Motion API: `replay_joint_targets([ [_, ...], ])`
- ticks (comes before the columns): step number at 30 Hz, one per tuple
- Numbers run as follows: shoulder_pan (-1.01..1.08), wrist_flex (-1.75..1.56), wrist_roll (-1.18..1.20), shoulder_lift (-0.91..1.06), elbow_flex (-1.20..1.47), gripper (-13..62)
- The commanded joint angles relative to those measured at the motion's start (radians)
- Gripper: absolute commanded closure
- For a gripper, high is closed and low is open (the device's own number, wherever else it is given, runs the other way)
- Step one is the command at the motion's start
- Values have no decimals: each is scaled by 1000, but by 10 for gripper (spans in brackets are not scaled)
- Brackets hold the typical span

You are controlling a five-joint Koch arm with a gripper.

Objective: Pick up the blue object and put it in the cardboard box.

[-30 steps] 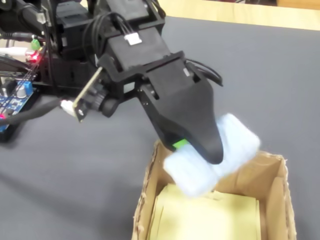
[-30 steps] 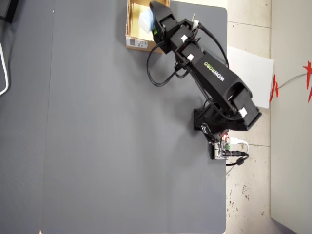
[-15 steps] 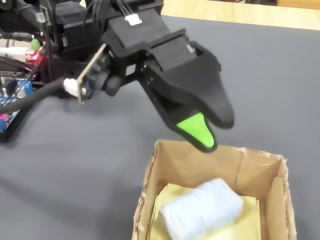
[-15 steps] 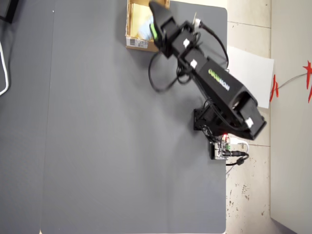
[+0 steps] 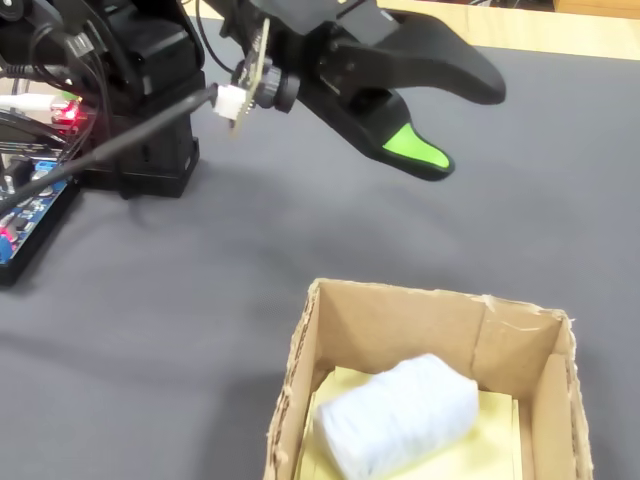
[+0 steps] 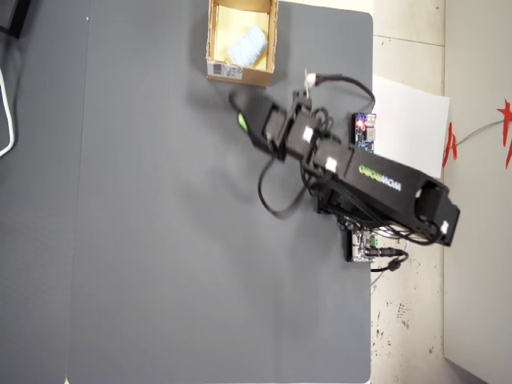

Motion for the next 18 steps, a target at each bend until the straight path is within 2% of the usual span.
replay_joint_targets([
  [1, -43, -40, 55, 52, -12, 156],
  [12, -207, -40, 78, 189, 229, 154],
  [18, -253, -41, 77, 201, 357, 153],
])
